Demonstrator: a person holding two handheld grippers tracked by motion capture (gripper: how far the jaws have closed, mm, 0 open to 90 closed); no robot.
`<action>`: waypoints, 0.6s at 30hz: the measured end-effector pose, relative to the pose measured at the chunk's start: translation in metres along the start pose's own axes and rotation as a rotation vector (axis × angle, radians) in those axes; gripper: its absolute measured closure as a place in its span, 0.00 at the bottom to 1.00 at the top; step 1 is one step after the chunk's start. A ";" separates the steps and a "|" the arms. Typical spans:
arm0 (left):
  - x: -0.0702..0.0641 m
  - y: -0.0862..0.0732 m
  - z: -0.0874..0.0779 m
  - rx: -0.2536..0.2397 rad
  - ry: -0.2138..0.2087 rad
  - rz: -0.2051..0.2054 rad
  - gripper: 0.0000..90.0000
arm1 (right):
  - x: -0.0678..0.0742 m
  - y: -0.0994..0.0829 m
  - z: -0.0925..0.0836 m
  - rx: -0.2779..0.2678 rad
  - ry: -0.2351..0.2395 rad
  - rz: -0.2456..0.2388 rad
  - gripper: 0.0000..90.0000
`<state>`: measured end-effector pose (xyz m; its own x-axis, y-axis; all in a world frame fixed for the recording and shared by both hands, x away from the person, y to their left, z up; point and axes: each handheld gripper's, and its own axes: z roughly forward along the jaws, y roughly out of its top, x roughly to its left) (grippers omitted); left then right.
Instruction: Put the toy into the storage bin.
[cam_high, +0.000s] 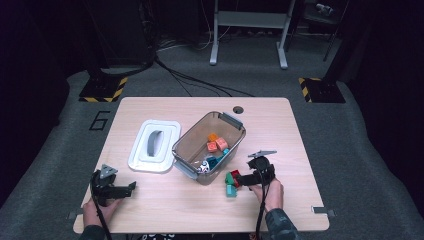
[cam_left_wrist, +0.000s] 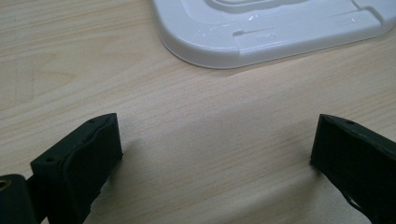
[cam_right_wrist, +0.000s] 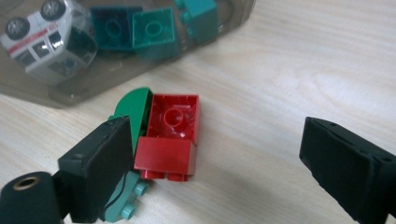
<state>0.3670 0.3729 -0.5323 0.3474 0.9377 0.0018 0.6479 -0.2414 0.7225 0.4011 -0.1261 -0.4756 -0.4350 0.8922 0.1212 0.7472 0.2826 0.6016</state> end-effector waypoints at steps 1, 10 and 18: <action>0.000 0.000 0.000 0.002 -0.003 0.001 0.02 | 0.001 -0.001 0.001 0.006 0.003 -0.003 0.12; 0.000 0.000 0.000 0.003 -0.003 0.001 0.02 | 0.008 -0.012 0.008 0.004 0.019 -0.019 0.31; 0.000 0.000 0.000 -0.001 0.000 0.001 0.02 | 0.008 -0.013 0.008 0.021 0.012 -0.052 0.57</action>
<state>0.3671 0.3729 -0.5323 0.3479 0.9375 0.0026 0.6467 -0.2421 0.7233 0.3921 -0.1201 -0.4888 -0.4791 0.8721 0.0999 0.7339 0.3355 0.5906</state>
